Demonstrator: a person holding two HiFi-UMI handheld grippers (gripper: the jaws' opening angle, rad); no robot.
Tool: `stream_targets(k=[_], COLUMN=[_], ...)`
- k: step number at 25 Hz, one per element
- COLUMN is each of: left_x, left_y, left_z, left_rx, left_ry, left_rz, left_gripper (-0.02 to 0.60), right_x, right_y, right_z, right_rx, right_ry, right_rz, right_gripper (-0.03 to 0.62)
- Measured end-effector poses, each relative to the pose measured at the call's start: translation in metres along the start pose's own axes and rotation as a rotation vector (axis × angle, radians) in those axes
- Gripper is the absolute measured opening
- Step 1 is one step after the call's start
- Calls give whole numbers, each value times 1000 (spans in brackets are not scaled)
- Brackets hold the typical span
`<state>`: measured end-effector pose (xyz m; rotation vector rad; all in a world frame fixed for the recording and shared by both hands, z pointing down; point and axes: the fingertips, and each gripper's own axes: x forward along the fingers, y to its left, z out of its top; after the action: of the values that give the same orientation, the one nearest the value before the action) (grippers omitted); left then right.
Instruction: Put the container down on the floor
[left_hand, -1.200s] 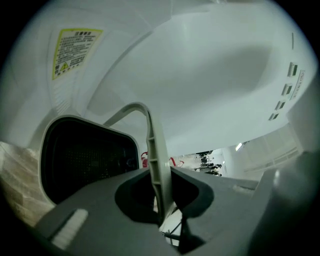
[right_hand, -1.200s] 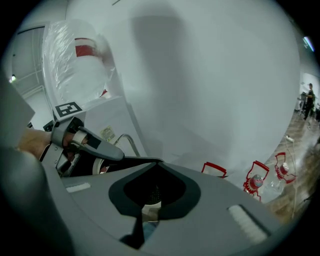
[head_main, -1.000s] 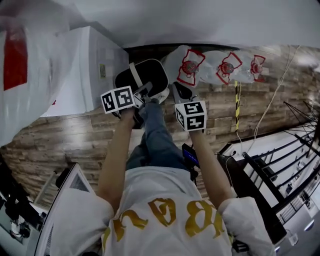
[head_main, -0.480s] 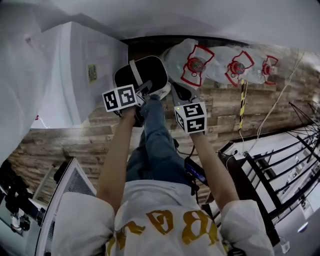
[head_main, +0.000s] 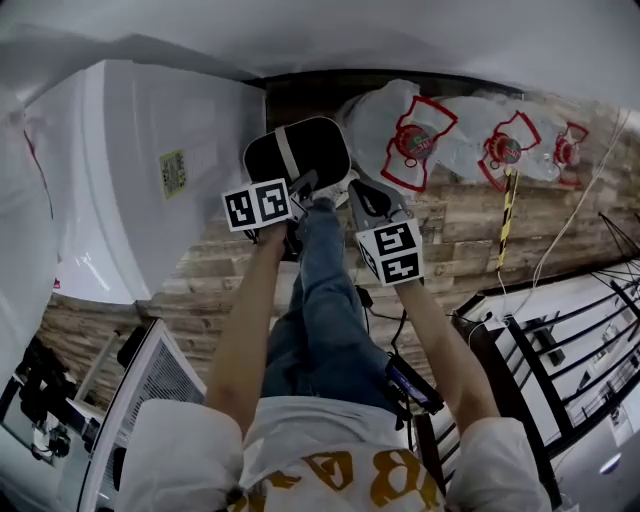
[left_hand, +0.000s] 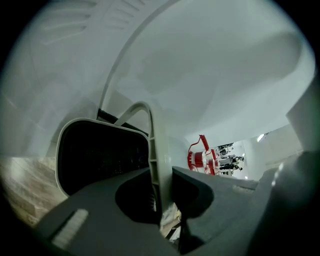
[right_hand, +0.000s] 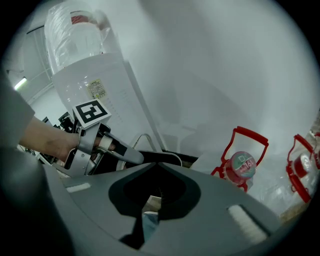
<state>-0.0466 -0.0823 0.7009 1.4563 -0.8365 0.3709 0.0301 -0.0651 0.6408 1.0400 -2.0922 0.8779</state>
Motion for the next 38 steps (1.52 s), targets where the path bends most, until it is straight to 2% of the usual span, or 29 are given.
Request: stream_targets(k=[8,15,30,38], left_x=[38,67,102,111], left_y=[43,78,123,146], left_z=[1,12,23,13], left_rx=[32,30,52,84], left_ry=[-15,-8,-34,12], left_rz=[48,100,198,259], left_gripper=[41,41,43,43], right_x=[43,70,108,112], right_y=[-1,-10,-8,-5], right_z=[-27,-46,-46,-53], right_rx=[39,46,69,54], right_ry=[21,51,68,89], right_rz=[27,32,64,86], right_gripper=[29,29,29,29])
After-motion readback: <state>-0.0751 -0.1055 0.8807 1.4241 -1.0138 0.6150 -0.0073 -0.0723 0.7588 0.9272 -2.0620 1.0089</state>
